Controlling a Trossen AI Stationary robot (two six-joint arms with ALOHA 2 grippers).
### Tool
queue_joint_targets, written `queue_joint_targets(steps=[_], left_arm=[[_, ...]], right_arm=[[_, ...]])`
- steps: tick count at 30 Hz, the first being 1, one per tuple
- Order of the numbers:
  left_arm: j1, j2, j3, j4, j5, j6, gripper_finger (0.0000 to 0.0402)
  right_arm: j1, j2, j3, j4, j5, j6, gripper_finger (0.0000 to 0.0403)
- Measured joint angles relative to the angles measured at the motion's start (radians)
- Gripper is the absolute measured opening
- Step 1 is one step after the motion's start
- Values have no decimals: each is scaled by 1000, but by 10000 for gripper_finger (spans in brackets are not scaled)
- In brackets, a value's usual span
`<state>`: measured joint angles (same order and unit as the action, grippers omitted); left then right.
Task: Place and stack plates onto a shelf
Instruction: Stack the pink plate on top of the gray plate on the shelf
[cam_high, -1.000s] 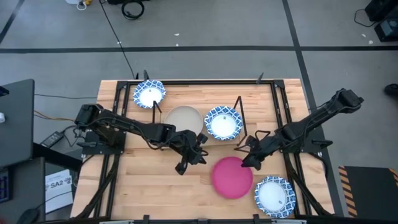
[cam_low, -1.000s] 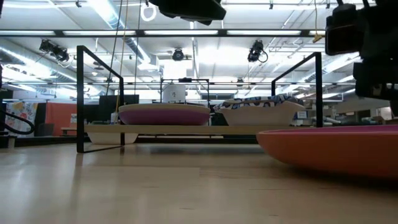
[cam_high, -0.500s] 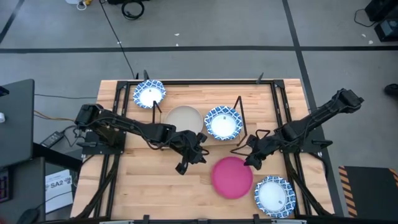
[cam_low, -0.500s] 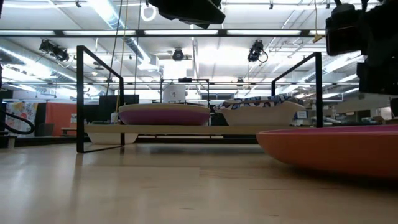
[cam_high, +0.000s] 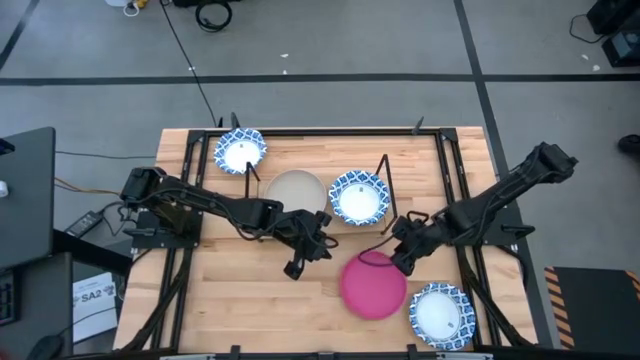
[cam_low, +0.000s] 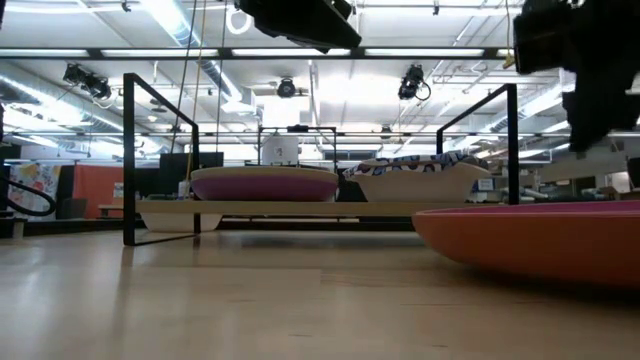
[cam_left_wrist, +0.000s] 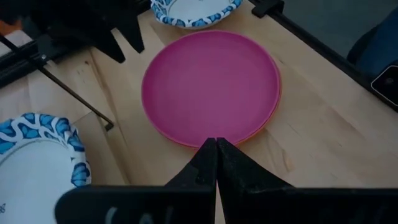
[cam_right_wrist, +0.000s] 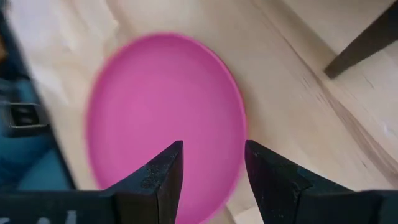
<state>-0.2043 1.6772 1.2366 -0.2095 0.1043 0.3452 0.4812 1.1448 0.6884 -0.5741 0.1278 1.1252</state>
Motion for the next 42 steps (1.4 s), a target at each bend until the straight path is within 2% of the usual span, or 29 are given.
queue_joint_targets(steps=[12,25,31,38,42], left_arm=[[0,0,0,-4,0,-22,7],[0,0,0,-5,0,-21,7],[0,0,0,-5,0,-21,7],[0,0,0,-5,0,-21,7],[0,0,0,-5,0,-21,7]], right_arm=[[5,171,0,-5,-15,-18,172],[5,235,-1,-4,-50,-22,159],[5,235,-1,-2,-51,-22,111],[5,235,-1,-1,-50,-17,24],[6,234,-1,0,-53,-21,17]])
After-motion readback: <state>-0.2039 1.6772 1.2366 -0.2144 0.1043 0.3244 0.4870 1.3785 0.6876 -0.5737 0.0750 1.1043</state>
